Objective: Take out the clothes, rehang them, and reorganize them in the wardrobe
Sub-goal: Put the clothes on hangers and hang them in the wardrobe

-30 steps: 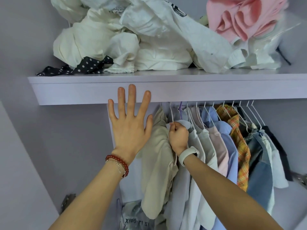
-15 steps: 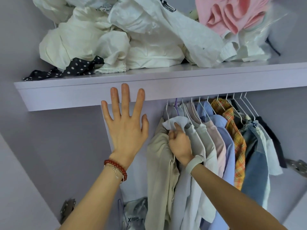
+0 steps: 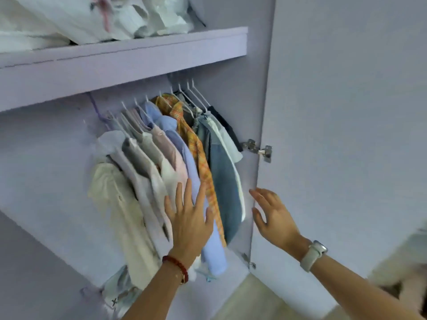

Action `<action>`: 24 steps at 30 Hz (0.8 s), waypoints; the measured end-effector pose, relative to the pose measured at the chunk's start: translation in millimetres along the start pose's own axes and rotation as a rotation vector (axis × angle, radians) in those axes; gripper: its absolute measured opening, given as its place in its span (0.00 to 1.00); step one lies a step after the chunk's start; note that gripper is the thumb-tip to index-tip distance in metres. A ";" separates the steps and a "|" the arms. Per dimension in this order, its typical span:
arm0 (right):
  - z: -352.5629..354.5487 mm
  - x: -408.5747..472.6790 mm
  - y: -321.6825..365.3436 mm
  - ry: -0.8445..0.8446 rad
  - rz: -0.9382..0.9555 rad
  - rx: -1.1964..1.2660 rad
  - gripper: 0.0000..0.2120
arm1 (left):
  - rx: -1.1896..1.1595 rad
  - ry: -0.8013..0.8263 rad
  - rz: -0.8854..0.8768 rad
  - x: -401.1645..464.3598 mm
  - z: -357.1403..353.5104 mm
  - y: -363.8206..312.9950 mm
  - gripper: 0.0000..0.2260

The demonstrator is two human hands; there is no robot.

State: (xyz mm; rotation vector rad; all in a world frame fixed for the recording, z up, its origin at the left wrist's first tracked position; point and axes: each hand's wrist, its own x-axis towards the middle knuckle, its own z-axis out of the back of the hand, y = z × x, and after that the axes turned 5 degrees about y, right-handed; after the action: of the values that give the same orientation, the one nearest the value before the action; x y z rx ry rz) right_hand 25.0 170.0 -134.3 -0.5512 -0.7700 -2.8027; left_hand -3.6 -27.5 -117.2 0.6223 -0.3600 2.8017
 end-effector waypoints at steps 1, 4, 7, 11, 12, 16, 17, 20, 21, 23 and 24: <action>11.3 -27.3 -22.4 0.004 -0.070 -0.030 0.20 | -0.044 0.081 -0.023 -6.2 -14.4 -21.0 0.24; 50.8 -113.6 -83.9 0.020 -0.307 -0.139 0.21 | -0.098 0.285 -0.150 -28.0 -52.5 -92.1 0.23; 92.8 -209.3 -134.4 0.041 -0.542 -0.263 0.22 | -0.084 0.417 -0.372 -59.6 -84.7 -175.7 0.23; 142.8 -326.9 -175.6 0.022 -0.833 -0.326 0.23 | -0.106 0.561 -0.658 -111.6 -118.2 -292.9 0.22; 154.7 -353.8 -182.5 0.002 -0.912 -0.330 0.23 | -0.120 0.584 -0.724 -124.9 -123.3 -323.4 0.22; 195.8 -445.9 -198.8 -0.116 -1.175 -0.329 0.23 | -0.182 0.665 -0.961 -173.4 -134.9 -433.6 0.21; 204.4 -464.6 -200.6 -0.140 -1.232 -0.316 0.22 | -0.214 0.682 -1.006 -184.5 -136.4 -457.5 0.21; 228.4 -511.0 -209.1 -0.224 -1.390 -0.299 0.22 | -0.280 0.741 -1.126 -213.3 -142.4 -523.6 0.20; 234.8 -523.7 -213.0 -0.261 -1.439 -0.294 0.21 | -0.265 0.753 -1.176 -221.1 -146.0 -543.7 0.20; 245.3 -546.7 -222.7 -0.335 -1.529 -0.252 0.20 | -0.239 0.774 -1.262 -234.7 -157.2 -583.1 0.21; 250.0 -556.2 -229.3 -0.372 -1.567 -0.222 0.20 | -0.233 0.789 -1.295 -240.1 -163.3 -602.2 0.21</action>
State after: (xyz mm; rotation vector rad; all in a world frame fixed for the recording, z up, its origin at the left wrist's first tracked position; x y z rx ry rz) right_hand 547.6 537.9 -260.6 -0.6827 -1.3986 -4.3082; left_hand 320.8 540.5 -255.5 -0.2877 -0.0456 1.5087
